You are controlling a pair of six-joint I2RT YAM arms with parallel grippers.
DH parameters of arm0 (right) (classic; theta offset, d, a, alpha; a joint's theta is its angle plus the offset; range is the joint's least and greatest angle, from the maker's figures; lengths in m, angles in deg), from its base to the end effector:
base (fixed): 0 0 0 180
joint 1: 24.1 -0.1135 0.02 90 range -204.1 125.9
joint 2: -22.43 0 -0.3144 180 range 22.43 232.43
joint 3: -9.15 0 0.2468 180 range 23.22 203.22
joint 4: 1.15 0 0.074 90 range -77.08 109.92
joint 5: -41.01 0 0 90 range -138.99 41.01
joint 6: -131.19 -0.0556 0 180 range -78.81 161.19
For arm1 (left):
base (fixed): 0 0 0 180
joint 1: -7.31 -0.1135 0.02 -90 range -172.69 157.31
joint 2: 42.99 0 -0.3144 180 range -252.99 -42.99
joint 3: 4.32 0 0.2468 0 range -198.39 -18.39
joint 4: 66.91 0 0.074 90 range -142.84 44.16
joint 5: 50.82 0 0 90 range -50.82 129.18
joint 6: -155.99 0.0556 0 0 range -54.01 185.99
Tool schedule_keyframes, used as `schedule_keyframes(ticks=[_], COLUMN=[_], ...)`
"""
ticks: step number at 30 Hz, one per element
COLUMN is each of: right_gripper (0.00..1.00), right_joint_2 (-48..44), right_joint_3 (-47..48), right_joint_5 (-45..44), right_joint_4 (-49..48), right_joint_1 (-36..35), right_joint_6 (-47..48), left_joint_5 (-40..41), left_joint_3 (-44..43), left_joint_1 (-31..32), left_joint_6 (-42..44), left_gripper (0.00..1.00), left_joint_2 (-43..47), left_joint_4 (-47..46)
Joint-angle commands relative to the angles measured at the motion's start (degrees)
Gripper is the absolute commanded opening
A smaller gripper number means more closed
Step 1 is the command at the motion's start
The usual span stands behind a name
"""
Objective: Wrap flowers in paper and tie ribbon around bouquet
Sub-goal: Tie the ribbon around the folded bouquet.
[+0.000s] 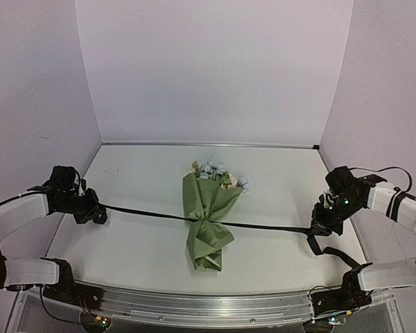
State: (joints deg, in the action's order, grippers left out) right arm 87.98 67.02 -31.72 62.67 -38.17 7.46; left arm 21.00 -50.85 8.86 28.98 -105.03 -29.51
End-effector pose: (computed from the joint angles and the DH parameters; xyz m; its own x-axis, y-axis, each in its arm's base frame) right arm 0.1655 0.0585 0.2462 -0.9447 0.3099 -0.1076 0.2417 0.8793 0.4103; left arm 0.1864 -0.0224 0.2240 -0.7654 -0.5514 -0.3318 -0.3093 0.7673 -0.5618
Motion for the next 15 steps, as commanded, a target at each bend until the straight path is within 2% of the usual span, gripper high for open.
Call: schedule_keyframes(ticks=[1,4,10,15], right_gripper=[0.0,0.0,0.0,0.0], right_joint_2=[-1.5,-2.1,-1.2,0.9], right_joint_3=[-3.3,-3.9,-3.4,-2.5], right_joint_5=[-14.4,-12.9,-7.7,-7.6], right_joint_4=[13.7,13.8,13.6,13.4], right_joint_1=[10.3,12.3,11.1,6.1], right_joint_6=[-1.3,-0.3,0.9,1.7], left_joint_5=[17.8,15.0,8.1,8.8], left_joint_3=[-0.3,-0.1,0.8,1.2], left_joint_1=[-9.4,-10.9,-9.8,-1.2], left_joint_6=[0.2,-0.2,0.8,0.5], left_gripper=[0.0,0.0,0.0,0.0], left_joint_2=[-2.3,-3.5,-4.6,-2.8], left_joint_4=[-1.8,-2.8,-5.9,-5.2])
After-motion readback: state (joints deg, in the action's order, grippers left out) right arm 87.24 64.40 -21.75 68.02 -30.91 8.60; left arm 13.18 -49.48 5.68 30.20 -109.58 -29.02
